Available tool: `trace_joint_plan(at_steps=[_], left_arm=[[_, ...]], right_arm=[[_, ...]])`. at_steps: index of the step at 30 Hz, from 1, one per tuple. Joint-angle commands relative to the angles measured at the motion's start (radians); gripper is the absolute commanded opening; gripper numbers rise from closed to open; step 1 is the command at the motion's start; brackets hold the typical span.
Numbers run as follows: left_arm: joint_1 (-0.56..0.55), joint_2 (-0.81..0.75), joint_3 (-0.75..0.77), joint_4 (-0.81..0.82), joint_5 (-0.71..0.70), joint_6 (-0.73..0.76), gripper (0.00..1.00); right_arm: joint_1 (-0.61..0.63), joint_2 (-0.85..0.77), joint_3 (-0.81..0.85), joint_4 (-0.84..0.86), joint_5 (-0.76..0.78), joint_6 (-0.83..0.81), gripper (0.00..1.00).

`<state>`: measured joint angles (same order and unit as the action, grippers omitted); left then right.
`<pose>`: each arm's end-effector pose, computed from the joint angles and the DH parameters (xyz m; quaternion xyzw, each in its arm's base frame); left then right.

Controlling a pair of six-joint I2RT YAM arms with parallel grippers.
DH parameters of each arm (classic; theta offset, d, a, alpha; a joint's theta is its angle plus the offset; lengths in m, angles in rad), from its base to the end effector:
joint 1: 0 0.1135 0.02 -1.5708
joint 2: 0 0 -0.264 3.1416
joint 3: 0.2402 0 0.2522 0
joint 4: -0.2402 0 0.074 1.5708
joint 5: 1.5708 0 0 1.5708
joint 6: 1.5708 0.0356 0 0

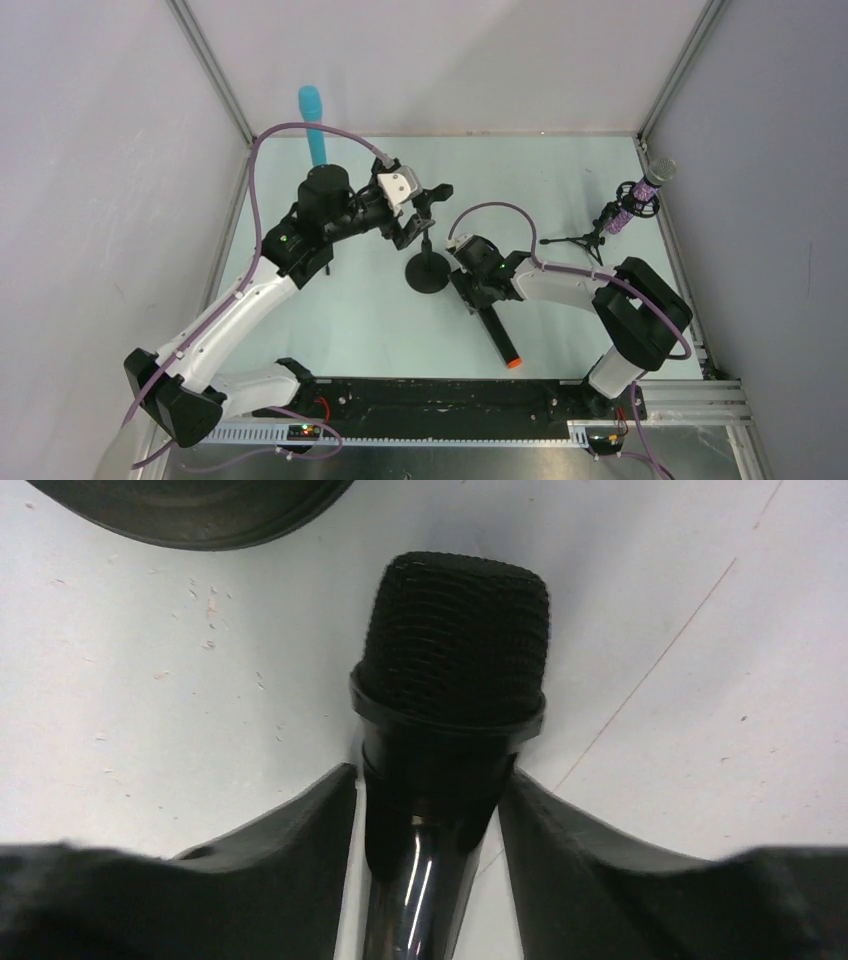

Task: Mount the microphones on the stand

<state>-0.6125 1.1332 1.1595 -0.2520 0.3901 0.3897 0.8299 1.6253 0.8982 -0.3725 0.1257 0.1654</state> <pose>0.2014 -0.1580 0.3951 0.4746 0.6150 -0.2186 0.5905 0.2104 0.2234 0.1617 -0.3027 0.9222 0.0575 0.2339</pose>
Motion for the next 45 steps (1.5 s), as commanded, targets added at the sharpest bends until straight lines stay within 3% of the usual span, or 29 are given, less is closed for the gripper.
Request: trace_joint_plan(at_steps=[1,3,5,9,18,25,28,31,38,41,43,45], left_arm=[[-0.026,-0.02,-0.001,0.018,-0.023,-0.013,0.91],[-0.034,-0.021,0.0,0.019,-0.03,-0.012,0.91],[-0.039,-0.025,-0.003,0.018,-0.034,-0.01,0.92],[-0.042,-0.028,-0.008,0.017,-0.045,-0.008,0.92],[-0.048,-0.034,-0.017,0.019,-0.051,0.0,0.94],[-0.052,-0.047,-0.039,0.018,-0.063,0.006,0.94],[-0.053,-0.05,-0.044,0.019,-0.069,0.013,0.94],[-0.055,-0.052,-0.04,0.018,-0.083,0.016,0.95],[-0.062,-0.08,-0.031,0.019,-0.11,0.026,0.95],[-0.065,-0.099,-0.033,0.018,-0.131,0.034,0.95],[-0.066,-0.114,-0.036,0.02,-0.143,0.041,0.95],[-0.067,-0.128,-0.04,0.019,-0.154,0.045,0.95]], right_arm=[[-0.032,0.004,0.036,-0.025,0.041,0.018,0.47],[-0.061,-0.003,0.039,-0.023,0.026,0.025,0.33],[-0.092,-0.004,0.044,-0.023,0.017,0.031,0.28],[-0.141,0.01,0.064,-0.015,0.005,0.034,0.3],[-0.151,0.041,0.099,-0.044,0.028,0.022,0.6],[-0.149,0.032,0.099,-0.085,0.045,0.032,0.75],[-0.149,0.033,0.099,-0.105,0.044,0.035,0.76],[-0.148,0.043,0.098,-0.115,0.039,0.038,0.73],[-0.149,0.073,0.113,-0.132,0.035,0.035,0.55],[-0.15,0.08,0.124,-0.135,0.026,0.032,0.33],[-0.15,0.08,0.13,-0.135,0.018,0.028,0.23],[-0.153,0.084,0.138,-0.136,0.004,0.02,0.2]])
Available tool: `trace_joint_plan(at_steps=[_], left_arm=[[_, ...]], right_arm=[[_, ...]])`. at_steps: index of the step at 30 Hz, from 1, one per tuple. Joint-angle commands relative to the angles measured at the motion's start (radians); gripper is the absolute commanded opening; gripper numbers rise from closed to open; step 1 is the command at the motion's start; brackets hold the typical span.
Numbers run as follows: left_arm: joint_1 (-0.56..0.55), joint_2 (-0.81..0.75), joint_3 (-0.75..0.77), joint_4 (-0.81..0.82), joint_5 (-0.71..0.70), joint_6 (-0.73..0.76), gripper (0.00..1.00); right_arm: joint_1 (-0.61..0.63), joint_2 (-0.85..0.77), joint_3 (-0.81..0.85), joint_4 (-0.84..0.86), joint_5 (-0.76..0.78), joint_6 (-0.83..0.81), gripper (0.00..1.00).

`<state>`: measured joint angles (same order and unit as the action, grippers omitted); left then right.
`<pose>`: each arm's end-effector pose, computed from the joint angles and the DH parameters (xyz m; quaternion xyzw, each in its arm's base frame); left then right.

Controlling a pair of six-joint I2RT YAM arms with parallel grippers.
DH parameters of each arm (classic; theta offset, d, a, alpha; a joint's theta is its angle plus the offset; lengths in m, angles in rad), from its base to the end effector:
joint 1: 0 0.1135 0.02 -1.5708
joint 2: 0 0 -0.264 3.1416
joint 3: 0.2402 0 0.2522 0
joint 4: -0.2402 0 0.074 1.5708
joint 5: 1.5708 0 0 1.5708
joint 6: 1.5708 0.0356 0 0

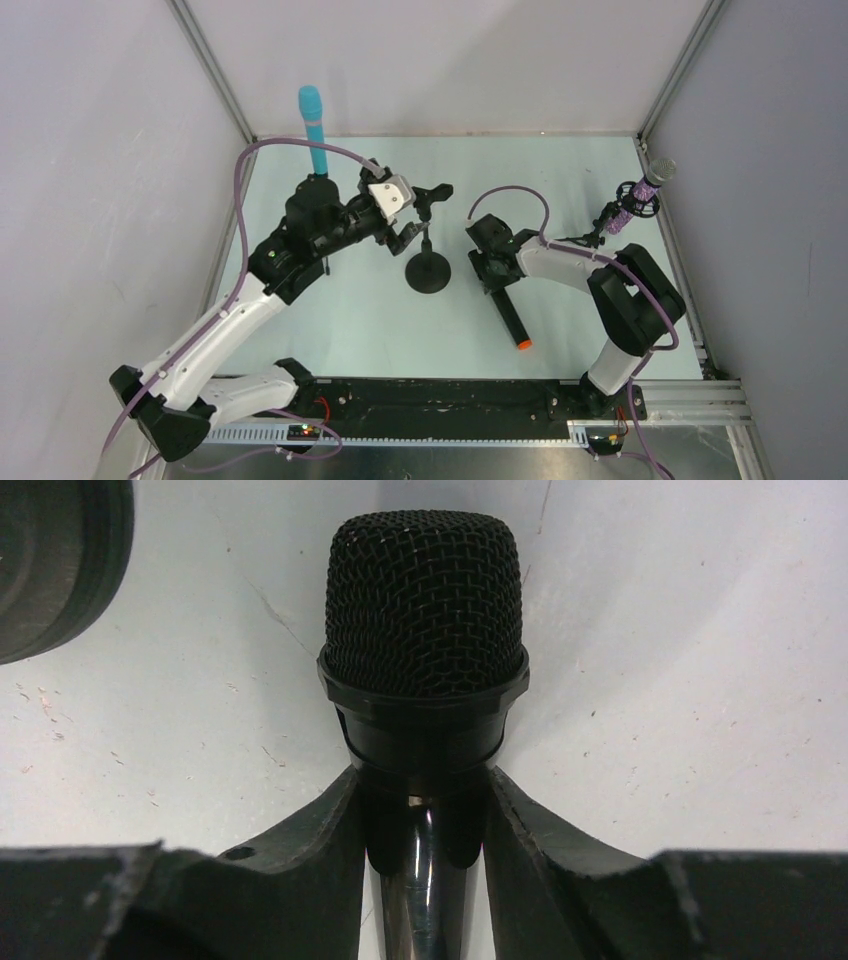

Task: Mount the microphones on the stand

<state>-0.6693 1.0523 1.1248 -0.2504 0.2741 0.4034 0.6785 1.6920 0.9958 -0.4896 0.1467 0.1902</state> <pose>0.1789 -0.1538 0.4012 0.4637 0.6084 -0.1881 0.6160 0.2519 0.1964 0.1633 -0.2230 0.9532 0.0150 0.2034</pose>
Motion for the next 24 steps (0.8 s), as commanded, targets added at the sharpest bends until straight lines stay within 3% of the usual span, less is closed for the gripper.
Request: trace_joint_plan(at_steps=[1,5,24], left_arm=[[-0.011,-0.054,-0.008,0.018,-0.044,0.033,0.95],[-0.013,-0.068,-0.022,0.018,-0.046,0.031,0.95],[-0.019,-0.11,-0.092,0.018,-0.049,0.012,0.98]], right_arm=[[-0.002,0.018,0.048,-0.02,-0.03,-0.013,0.19],[-0.003,0.02,0.069,-0.026,-0.07,-0.031,0.0],[-0.012,-0.236,0.074,0.093,-0.068,-0.071,0.0]])
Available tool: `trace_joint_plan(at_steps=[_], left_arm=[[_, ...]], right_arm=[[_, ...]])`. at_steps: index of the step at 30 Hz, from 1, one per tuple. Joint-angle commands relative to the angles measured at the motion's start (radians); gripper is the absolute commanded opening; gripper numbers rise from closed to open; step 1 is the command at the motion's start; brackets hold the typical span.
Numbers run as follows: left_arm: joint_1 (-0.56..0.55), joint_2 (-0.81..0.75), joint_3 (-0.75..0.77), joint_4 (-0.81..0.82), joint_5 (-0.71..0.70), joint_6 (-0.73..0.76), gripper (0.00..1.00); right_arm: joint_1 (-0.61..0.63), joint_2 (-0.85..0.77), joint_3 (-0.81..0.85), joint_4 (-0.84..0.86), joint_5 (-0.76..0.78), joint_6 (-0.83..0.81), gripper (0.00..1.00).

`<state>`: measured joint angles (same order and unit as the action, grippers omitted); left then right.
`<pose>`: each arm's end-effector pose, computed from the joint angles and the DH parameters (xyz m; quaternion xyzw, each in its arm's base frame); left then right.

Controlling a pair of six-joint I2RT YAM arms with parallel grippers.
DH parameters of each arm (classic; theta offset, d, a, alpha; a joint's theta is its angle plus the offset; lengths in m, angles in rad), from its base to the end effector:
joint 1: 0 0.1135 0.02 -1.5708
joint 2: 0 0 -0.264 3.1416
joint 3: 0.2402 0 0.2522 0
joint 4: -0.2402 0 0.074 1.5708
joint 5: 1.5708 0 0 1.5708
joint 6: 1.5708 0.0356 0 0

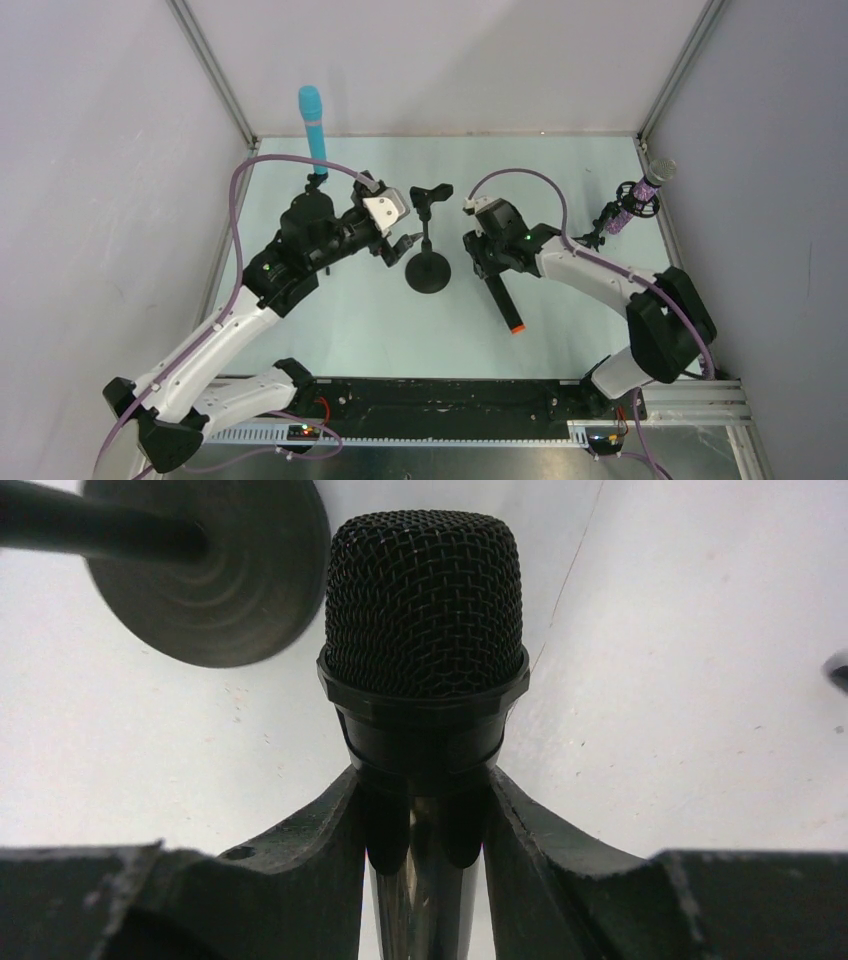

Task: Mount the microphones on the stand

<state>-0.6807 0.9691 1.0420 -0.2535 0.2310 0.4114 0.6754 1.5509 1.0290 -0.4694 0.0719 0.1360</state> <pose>0.1638 -0.1431 0.3893 0.4593 0.6136 -0.1731 0.6186 0.2490 0.1962 0.2157 -0.2453 0.9258 0.0810 0.2759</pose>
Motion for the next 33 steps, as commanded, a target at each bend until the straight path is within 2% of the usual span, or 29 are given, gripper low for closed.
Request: trace_joint_plan(at_steps=[1,10,19,26,33], left_arm=[[-0.008,-0.027,-0.011,0.022,-0.007,0.002,0.98],[-0.009,-0.026,-0.022,0.022,-0.011,-0.022,1.0],[-0.009,0.02,0.018,0.023,-0.042,-0.081,1.0],[-0.007,0.062,0.059,0.025,0.008,-0.091,1.0],[-0.003,0.081,0.107,0.026,0.0,-0.093,1.0]], right_arm=[[-0.01,-0.109,0.039,0.089,0.005,-0.018,0.0],[-0.059,-0.346,-0.067,0.261,-0.052,-0.024,0.0],[-0.118,-0.608,-0.247,0.525,-0.249,-0.107,0.0],[-0.127,-0.689,-0.293,0.597,-0.298,-0.131,0.0],[-0.138,-0.682,-0.308,0.632,-0.391,-0.132,0.0]])
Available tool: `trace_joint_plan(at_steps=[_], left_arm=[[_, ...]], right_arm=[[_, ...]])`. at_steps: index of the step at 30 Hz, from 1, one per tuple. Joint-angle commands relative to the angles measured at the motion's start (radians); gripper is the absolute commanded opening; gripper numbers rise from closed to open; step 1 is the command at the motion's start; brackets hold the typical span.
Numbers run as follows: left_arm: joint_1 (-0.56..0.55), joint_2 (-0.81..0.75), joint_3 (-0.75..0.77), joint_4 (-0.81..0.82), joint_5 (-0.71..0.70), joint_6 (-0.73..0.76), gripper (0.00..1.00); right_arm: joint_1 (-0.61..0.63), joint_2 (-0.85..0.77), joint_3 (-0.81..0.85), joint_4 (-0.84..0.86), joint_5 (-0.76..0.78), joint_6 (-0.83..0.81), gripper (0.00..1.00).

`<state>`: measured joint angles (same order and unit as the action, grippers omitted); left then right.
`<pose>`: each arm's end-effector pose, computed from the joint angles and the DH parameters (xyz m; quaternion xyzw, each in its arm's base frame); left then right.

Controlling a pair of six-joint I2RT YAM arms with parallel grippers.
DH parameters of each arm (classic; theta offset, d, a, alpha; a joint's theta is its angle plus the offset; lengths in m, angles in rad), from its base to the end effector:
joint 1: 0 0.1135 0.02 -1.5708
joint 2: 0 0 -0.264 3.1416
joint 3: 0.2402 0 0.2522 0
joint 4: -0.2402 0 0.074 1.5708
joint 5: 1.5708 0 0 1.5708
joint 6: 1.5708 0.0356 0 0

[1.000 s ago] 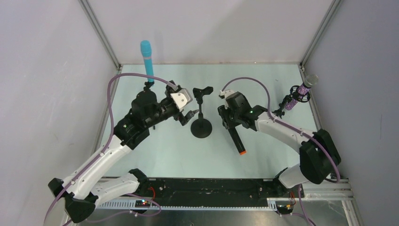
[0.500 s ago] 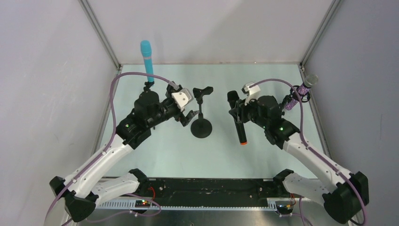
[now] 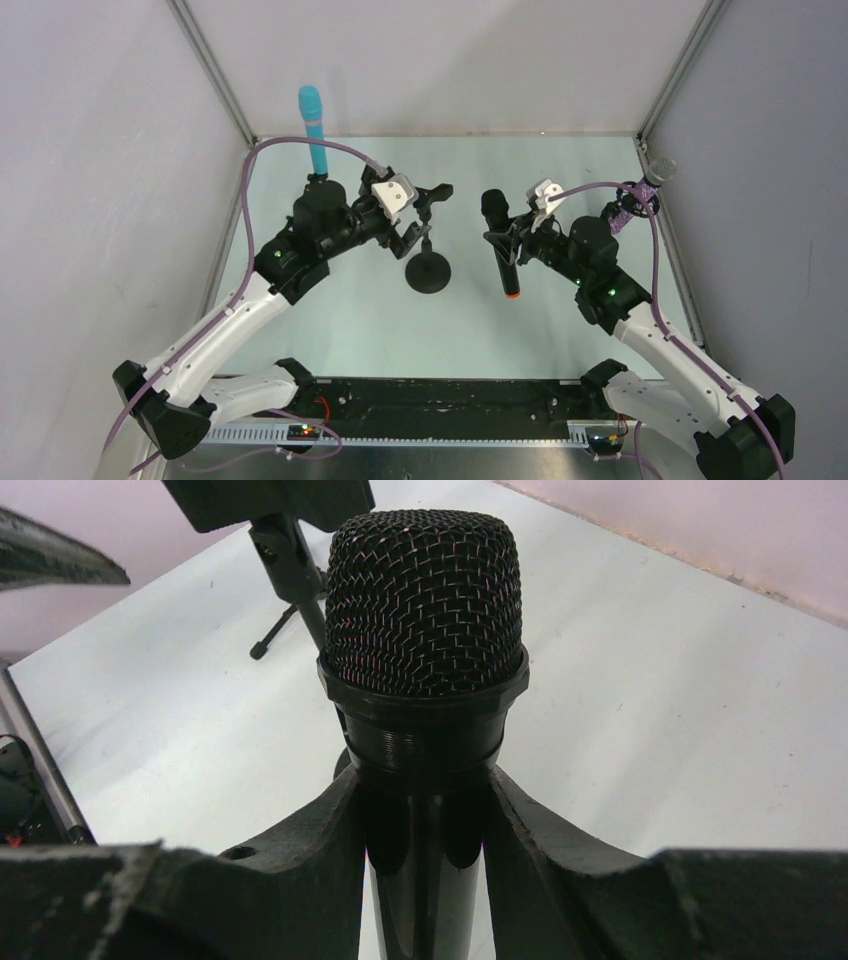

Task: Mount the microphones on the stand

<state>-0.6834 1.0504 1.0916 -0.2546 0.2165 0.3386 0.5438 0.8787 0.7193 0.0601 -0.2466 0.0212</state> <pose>0.1792 -0.1558 0.3896 0.4376 0.6418 -0.1899 0.6004 0.1760 0.1165 0.3264 -0.2698 0.6894 0.2732 0.6142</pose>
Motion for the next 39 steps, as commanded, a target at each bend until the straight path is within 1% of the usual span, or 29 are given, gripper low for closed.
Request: trace_joint_plan(at_steps=[1,8,13,17,19,22,25,26,27,28,29,30,33,39], left_arm=[[0.002,0.0,0.064,0.027,0.018,-0.021,1.0],[0.004,-0.021,0.078,0.028,0.076,-0.024,1.0],[0.004,-0.059,0.071,0.027,0.083,-0.015,1.0],[0.004,-0.084,0.089,0.03,0.17,-0.042,1.0],[0.004,-0.085,0.098,0.032,0.245,-0.069,1.0],[-0.002,-0.093,0.099,0.041,0.288,-0.097,1.0],[-0.017,-0.113,0.073,0.093,0.309,-0.141,1.0],[-0.021,-0.118,0.063,0.149,0.319,-0.163,1.0],[-0.022,-0.125,0.036,0.182,0.344,-0.217,1.0],[-0.022,-0.125,0.024,0.258,0.358,-0.246,1.0],[-0.024,-0.122,0.002,0.293,0.386,-0.298,1.0],[-0.03,-0.117,-0.003,0.332,0.396,-0.314,1.0],[-0.056,-0.086,-0.012,0.347,0.415,-0.33,1.0],[-0.119,-0.016,-0.022,0.361,0.428,-0.38,0.98]], right_arm=[[-0.006,-0.006,0.002,0.107,-0.085,-0.017,0.0],[-0.008,-0.013,0.002,0.161,-0.131,-0.004,0.0],[-0.009,-0.047,0.003,0.245,-0.165,0.016,0.0],[-0.007,-0.088,0.003,0.337,-0.196,0.049,0.0],[-0.008,-0.1,0.003,0.388,-0.208,0.075,0.0],[-0.008,-0.108,0.003,0.461,-0.21,0.132,0.0],[-0.01,-0.108,0.004,0.569,-0.193,0.25,0.0],[-0.008,-0.107,0.008,0.59,-0.193,0.271,0.0],[-0.007,-0.104,0.012,0.627,-0.202,0.312,0.0],[-0.007,-0.102,0.021,0.642,-0.206,0.332,0.0],[-0.008,-0.099,0.026,0.668,-0.216,0.365,0.0],[-0.007,-0.097,0.035,0.692,-0.222,0.38,0.0],[-0.003,-0.082,0.04,0.741,-0.236,0.449,0.0],[0.028,-0.067,0.045,0.774,-0.241,0.494,0.0]])
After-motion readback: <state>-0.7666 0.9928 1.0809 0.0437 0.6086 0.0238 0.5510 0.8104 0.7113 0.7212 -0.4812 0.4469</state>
